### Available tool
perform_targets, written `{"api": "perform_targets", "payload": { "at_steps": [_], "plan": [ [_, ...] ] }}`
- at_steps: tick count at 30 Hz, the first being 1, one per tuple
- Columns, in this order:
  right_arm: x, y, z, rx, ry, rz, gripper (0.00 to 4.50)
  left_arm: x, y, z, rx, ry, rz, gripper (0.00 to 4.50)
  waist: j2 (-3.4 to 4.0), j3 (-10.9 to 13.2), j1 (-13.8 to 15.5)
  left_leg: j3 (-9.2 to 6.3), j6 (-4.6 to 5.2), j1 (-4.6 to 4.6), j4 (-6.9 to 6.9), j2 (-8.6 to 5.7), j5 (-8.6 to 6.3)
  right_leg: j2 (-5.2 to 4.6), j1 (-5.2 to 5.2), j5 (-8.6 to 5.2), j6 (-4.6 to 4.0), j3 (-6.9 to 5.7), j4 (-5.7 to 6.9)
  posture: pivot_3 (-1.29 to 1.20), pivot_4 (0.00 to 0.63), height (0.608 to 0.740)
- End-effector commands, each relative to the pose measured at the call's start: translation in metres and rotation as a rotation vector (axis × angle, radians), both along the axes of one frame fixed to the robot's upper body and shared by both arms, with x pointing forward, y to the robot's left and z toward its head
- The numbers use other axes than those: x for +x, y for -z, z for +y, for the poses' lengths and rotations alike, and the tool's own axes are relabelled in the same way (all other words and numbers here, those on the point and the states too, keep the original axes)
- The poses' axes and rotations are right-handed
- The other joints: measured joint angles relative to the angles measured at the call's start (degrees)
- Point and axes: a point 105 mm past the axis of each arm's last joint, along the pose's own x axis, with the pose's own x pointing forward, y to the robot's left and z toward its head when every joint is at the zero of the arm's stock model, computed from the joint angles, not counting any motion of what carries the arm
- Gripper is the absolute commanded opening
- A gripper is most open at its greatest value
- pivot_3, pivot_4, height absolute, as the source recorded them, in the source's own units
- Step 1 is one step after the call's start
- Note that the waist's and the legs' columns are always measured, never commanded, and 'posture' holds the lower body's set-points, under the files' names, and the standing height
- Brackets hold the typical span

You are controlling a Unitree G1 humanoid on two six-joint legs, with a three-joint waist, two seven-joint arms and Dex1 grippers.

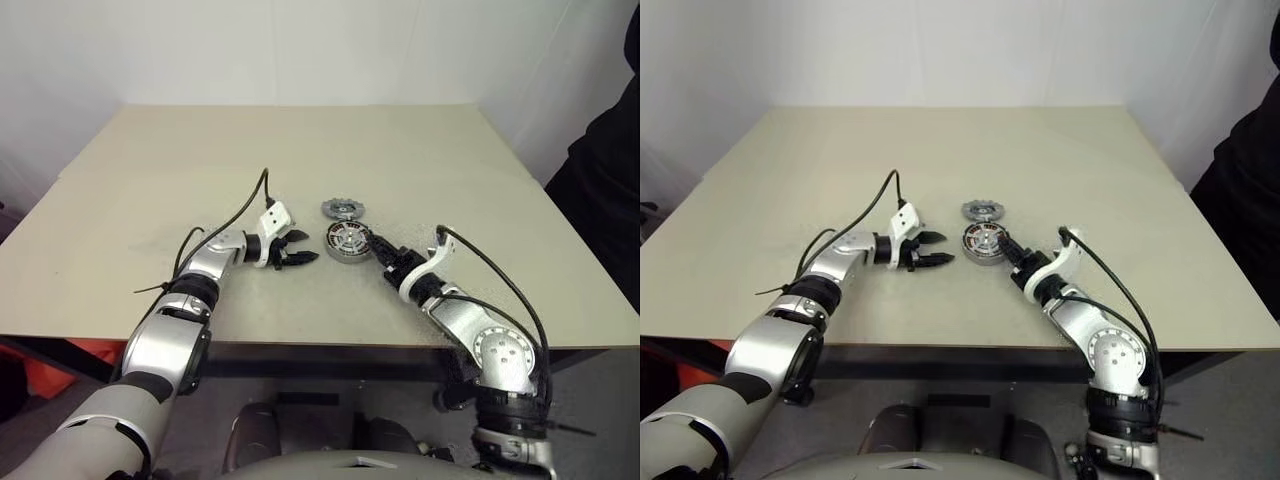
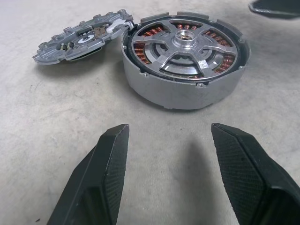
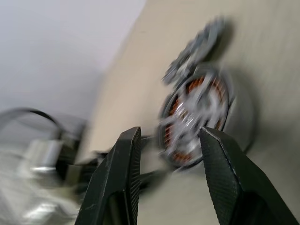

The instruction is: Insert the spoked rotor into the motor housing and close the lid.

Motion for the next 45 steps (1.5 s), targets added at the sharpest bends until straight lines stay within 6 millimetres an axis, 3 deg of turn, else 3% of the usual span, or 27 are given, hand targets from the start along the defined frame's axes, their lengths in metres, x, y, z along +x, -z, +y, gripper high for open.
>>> {"api": "perform_targets", "payload": {
  "at_steps": [1, 5, 7, 14, 21, 24, 27, 30, 32, 37, 40, 43, 45],
  "plan": [
    [0.021, -0.034, 0.001, -0.359, -0.043, -0.260, 1.95, 0.006, -0.013, 0.004, -0.019, -0.010, -0.046, 2.98, 0.00, 0.0, 0.0, -0.02, 0.00, -0.03, 0.08, 0.01, 0.00, 0.00, 0.00, 0.01, 0.04, 0.00, 0.01, 0.00, 0.000, 0.740],
    [0.035, -0.028, 0.017, -0.705, -0.193, -0.368, 1.95, 0.004, -0.010, 0.005, -0.020, -0.015, -0.044, 2.98, -0.01, 0.0, -0.1, -0.05, 0.01, 0.04, 0.24, 0.02, -0.01, 0.02, 0.12, -0.12, 0.35, 0.00, 0.05, 0.00, 0.000, 0.740],
    [0.040, -0.022, 0.025, -0.779, -0.240, -0.386, 1.95, 0.004, -0.010, 0.005, -0.023, -0.020, -0.045, 2.98, -0.01, 0.0, -0.1, -0.08, 0.02, 0.08, 0.24, 0.04, -0.01, 0.03, 0.22, -0.08, 0.28, -0.02, 0.05, 0.00, 0.000, 0.740],
    [0.047, -0.010, 0.047, -0.766, -0.301, -0.384, 1.95, 0.004, -0.008, 0.011, -0.028, -0.042, -0.050, 2.98, -0.01, 0.0, -0.2, -0.08, 0.28, -0.07, 0.44, 0.02, -0.17, 0.01, 0.21, 0.10, -0.05, -0.02, 0.03, 0.00, 0.000, 0.740],
    [0.049, 0.040, 0.042, -0.752, -0.294, -0.224, 1.95, 0.004, -0.006, 0.016, -0.031, -0.065, -0.047, 2.98, -0.04, 0.0, -0.3, -0.07, 0.34, 0.32, 0.51, 0.06, -0.21, 0.01, 0.60, 0.11, -0.06, -0.01, 0.05, 0.00, 0.000, 0.740],
    [0.049, 0.027, 0.044, -0.736, -0.296, -0.284, 1.95, 0.005, -0.007, 0.014, -0.038, -0.070, -0.049, 2.98, -0.04, 0.0, -0.3, -0.08, 0.53, 0.75, 0.50, 0.05, -0.32, -0.01, 0.99, -0.05, 0.20, -0.01, 0.01, 0.00, 0.000, 0.740],
    [0.054, -0.012, 0.043, -0.693, -0.274, -0.428, 1.95, 0.004, -0.007, 0.011, -0.042, -0.062, -0.048, 2.98, -0.04, 0.0, -0.3, -0.07, 0.51, 0.81, 0.51, 0.06, -0.31, -0.01, 1.08, -0.12, 0.32, 0.01, 0.00, 0.00, 0.000, 0.740],
    [0.055, -0.042, 0.039, -0.779, -0.283, -0.575, 1.95, 0.004, -0.008, 0.008, -0.048, -0.056, -0.050, 2.98, -0.04, 0.0, -0.3, -0.08, 0.49, 0.72, 0.52, 0.07, -0.30, -0.01, 1.00, 0.06, 0.01, 0.01, 0.03, 0.00, 0.000, 0.740],
    [0.052, -0.050, 0.035, -0.892, -0.350, -0.645, 1.95, 0.004, -0.010, 0.006, -0.053, -0.052, -0.053, 2.98, -0.05, 0.0, -0.3, -0.07, 0.50, 0.66, 0.52, 0.07, -0.31, 0.00, 0.94, 0.11, -0.06, 0.00, 0.03, 0.00, 0.000, 0.740],
    [0.038, -0.024, 0.013, -1.354, -0.775, -0.717, 1.95, 0.005, -0.011, 0.004, -0.055, -0.051, -0.058, 2.98, -0.06, 0.0, -0.2, -0.07, 0.58, 0.45, 0.54, 0.06, -0.35, 0.01, 0.85, 0.10, -0.07, 0.00, -0.04, 0.00, 0.000, 0.740],
    [0.048, -0.012, -0.004, -1.614, -0.955, -0.718, 2.57, 0.005, -0.008, 0.003, -0.060, -0.060, -0.053, 2.98, -0.05, 0.0, -0.4, -0.06, 0.73, 0.38, 0.66, 0.06, -0.44, 0.01, 0.80, 0.10, -0.07, 0.00, -0.02, 0.00, 0.000, 0.740],
    [0.053, -0.005, -0.003, -1.694, -1.065, -0.743, 3.55, 0.005, -0.007, 0.002, -0.073, -0.074, -0.050, 2.98, -0.07, 0.0, -1.3, -0.05, 0.75, 0.36, 0.82, 0.08, -0.45, 0.01, 0.78, 0.11, -0.08, -0.01, 0.07, 0.00, 0.000, 0.740],
    [0.053, -0.001, 0.000, -1.704, -1.123, -0.759, 3.55, 0.004, -0.006, 0.001, -0.080, -0.081, -0.050, 2.98, -0.07, 0.0, -1.5, -0.06, 0.75, 0.39, 0.87, 0.09, -0.45, 0.01, 0.84, 0.11, -0.08, -0.01, 0.08, 0.00, 0.000, 0.740]
  ]
}}
